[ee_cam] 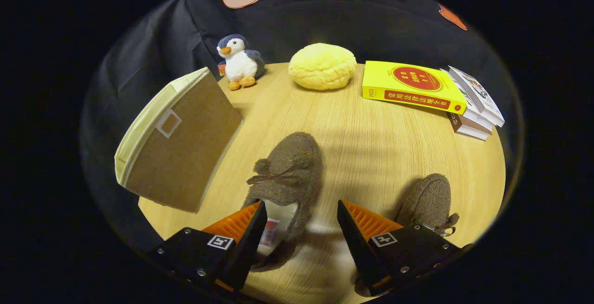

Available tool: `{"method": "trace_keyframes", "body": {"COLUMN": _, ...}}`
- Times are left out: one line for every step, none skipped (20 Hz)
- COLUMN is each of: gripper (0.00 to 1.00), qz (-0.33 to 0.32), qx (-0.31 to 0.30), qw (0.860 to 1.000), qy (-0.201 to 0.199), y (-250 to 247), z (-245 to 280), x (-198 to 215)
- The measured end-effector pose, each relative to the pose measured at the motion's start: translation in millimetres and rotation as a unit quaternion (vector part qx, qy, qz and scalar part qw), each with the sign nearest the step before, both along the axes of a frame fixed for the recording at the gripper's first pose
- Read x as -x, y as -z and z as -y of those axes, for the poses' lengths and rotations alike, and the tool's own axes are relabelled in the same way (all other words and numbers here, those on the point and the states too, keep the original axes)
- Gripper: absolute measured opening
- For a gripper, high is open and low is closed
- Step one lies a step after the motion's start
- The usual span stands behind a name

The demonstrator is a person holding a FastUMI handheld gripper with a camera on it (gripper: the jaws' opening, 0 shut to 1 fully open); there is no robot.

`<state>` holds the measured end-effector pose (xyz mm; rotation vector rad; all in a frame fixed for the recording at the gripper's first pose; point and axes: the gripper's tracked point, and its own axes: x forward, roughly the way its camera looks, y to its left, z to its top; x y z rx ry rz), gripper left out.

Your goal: Open the storage box then place both shoes into the box .Put the left shoe in first, then the right shoe, with the right side of both shoes facing outward in a uniform manner.

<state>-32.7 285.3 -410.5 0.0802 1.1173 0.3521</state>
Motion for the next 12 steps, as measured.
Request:
{"method": "trace_keyframes", "body": {"gripper": 0.89, "qz": 0.000, "qx": 0.000, "qw": 1.000, "qy": 0.003, "y": 4.8, "z": -0.5, "x": -3.1}}
{"method": "trace_keyframes", "body": {"gripper": 0.87, "qz": 0.001, "qx": 0.005, "qw": 1.000, "qy": 0.007, "y": 9.0, "z": 1.0, "x": -7.3}}
{"method": "trace_keyframes", "body": {"gripper": 0.84, "qz": 0.002, "qx": 0.007, "qw": 1.000, "qy": 0.011, "y": 12.5, "z": 1.9, "x": -12.1}}
{"method": "trace_keyframes", "body": {"gripper": 0.81, "qz": -0.005, "qx": 0.004, "qw": 1.000, "qy": 0.016, "y": 16.9, "z": 0.9, "x": -11.5}}
{"method": "trace_keyframes", "body": {"gripper": 0.76, "qz": -0.018, "qx": -0.004, "qw": 1.000, "qy": 0.016, "y": 21.1, "z": -2.6, "x": -9.0}}
{"method": "trace_keyframes", "body": {"gripper": 0.74, "qz": -0.026, "qx": -0.005, "qw": 0.999, "qy": 0.019, "y": 24.6, "z": -4.3, "x": -8.6}}
{"method": "trace_keyframes", "body": {"gripper": 0.66, "qz": -0.031, "qx": -0.010, "qw": 0.999, "qy": 0.021, "y": 25.3, "z": -7.9, "x": -8.5}}
{"method": "trace_keyframes", "body": {"gripper": 0.59, "qz": -0.036, "qx": -0.021, "qw": 0.999, "qy": 0.021, "y": 25.3, "z": -12.6, "x": -8.1}}
{"method": "trace_keyframes", "body": {"gripper": 0.48, "qz": -0.039, "qx": -0.026, "qw": 0.999, "qy": 0.021, "y": 26.7, "z": -16.8, "x": -7.7}}
{"method": "trace_keyframes", "body": {"gripper": 0.43, "qz": -0.043, "qx": -0.034, "qw": 0.998, "qy": 0.020, "y": 26.1, "z": -20.2, "x": -7.5}}
{"method": "trace_keyframes", "body": {"gripper": 0.33, "qz": -0.047, "qx": -0.034, "qw": 0.998, "qy": 0.025, "y": 26.6, "z": -20.9, "x": -7.2}}
{"method": "trace_keyframes", "body": {"gripper": 0.28, "qz": -0.053, "qx": -0.035, "qw": 0.997, "qy": 0.032, "y": 26.5, "z": -21.2, "x": -7.1}}
